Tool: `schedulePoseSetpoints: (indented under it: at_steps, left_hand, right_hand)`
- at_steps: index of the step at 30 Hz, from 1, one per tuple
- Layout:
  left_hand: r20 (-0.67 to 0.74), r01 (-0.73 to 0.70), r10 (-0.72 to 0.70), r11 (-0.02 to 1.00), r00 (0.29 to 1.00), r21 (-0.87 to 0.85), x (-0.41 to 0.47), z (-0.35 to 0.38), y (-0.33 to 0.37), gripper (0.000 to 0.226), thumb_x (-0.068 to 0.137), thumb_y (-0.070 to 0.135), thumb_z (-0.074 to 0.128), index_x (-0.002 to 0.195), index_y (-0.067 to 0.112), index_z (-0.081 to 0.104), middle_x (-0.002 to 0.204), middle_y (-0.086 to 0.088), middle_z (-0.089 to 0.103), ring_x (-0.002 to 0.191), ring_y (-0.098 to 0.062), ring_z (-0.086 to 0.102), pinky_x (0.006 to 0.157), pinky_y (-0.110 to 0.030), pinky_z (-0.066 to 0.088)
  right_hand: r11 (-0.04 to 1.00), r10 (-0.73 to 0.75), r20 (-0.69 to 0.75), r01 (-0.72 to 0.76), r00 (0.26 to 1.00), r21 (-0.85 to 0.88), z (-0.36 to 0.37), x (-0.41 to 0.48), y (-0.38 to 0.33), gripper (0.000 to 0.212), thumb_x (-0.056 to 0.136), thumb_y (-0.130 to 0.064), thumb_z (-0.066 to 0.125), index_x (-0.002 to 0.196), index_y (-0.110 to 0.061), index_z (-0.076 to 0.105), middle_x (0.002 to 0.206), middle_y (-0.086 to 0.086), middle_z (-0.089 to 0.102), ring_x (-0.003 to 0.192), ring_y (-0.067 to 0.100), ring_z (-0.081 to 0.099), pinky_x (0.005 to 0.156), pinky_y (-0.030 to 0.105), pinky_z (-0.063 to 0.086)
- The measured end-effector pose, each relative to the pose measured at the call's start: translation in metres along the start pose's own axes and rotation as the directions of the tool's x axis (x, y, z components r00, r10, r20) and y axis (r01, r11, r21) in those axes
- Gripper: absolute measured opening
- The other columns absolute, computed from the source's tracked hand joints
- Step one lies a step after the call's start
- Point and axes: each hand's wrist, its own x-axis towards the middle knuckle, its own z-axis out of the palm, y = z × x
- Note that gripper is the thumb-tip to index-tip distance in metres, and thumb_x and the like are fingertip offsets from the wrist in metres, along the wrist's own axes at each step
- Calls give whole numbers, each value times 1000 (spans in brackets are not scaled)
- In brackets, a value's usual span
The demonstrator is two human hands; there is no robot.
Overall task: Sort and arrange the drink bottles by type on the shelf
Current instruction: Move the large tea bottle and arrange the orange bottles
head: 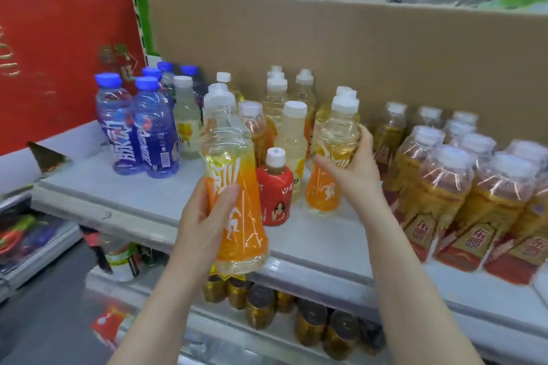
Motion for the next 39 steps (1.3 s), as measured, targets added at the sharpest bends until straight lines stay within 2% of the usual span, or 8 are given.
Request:
schedulePoseSetpoints:
  at_steps: [4,8,14,24,28,31,34,39]
  left_hand:
    - [38,40,-41,999,998,13,8,-12,-2,11,83,48,72,93,49,67,106,-5,74,96,-30,73,88,-59,56]
    - [48,34,-34,999,998,9,12,-15,-1,17,84,52,70,100,50,66,108,-2,74,97,-27,73,87,-57,57]
    - [33,-23,21,999,999,40,17,-17,1,32,66,65,65,97,57,64,105,5,74,95,-22,73,86,-55,58]
    - [-9,-52,53,996,999,79,10,-25,-7,40,66,65,65,105,54,62,109,6,73,97,-20,73,86,-53,58]
    - [33,-70,67,991,997,117,9,-19,-7,40,68,67,63,107,58,59,111,13,72,101,-14,71,89,-50,58]
    - [85,-92,78,981,993,171,9,-10,-4,42,70,66,62,111,59,57,112,18,71,101,-7,70,90,-46,57]
    - [188,-157,109,952,976,263,6,7,1,43,78,58,63,120,54,53,111,27,68,100,3,67,84,-28,54]
    - [231,-378,305,824,924,422,12,27,7,40,84,65,54,122,55,56,123,23,61,115,-1,59,95,-30,53]
  right_hand:
    - [944,36,-3,-35,999,-329,-24,22,-43,84,87,-68,61,154,-29,30,142,3,53,127,24,54,101,42,48]
    - [856,115,85,-55,990,-515,-18,52,-59,58,94,-53,60,139,-18,47,127,5,64,118,28,60,90,42,51]
    - [856,50,14,-35,999,-516,15,85,-45,61,97,-48,60,141,-7,46,135,17,53,123,38,54,96,42,43]
    - [924,16,41,1,999,-383,41,110,-38,36,104,-40,47,113,-10,66,100,5,63,102,29,60,78,34,40]
    - [962,-147,-159,103,976,-255,20,66,-53,31,107,-33,43,123,-18,64,117,1,67,112,21,62,95,37,47]
    - [981,-191,96,187,977,52,17,9,-80,18,103,-44,53,107,-32,66,96,-18,71,95,3,67,89,35,56]
    - [984,-178,390,170,903,55,24,-29,-92,42,87,-62,66,121,-37,63,109,-20,73,101,-1,69,91,37,58]
    - [990,-140,231,131,963,56,-14,-41,-82,41,89,-50,71,125,-35,60,113,-20,73,102,-5,69,90,31,57]
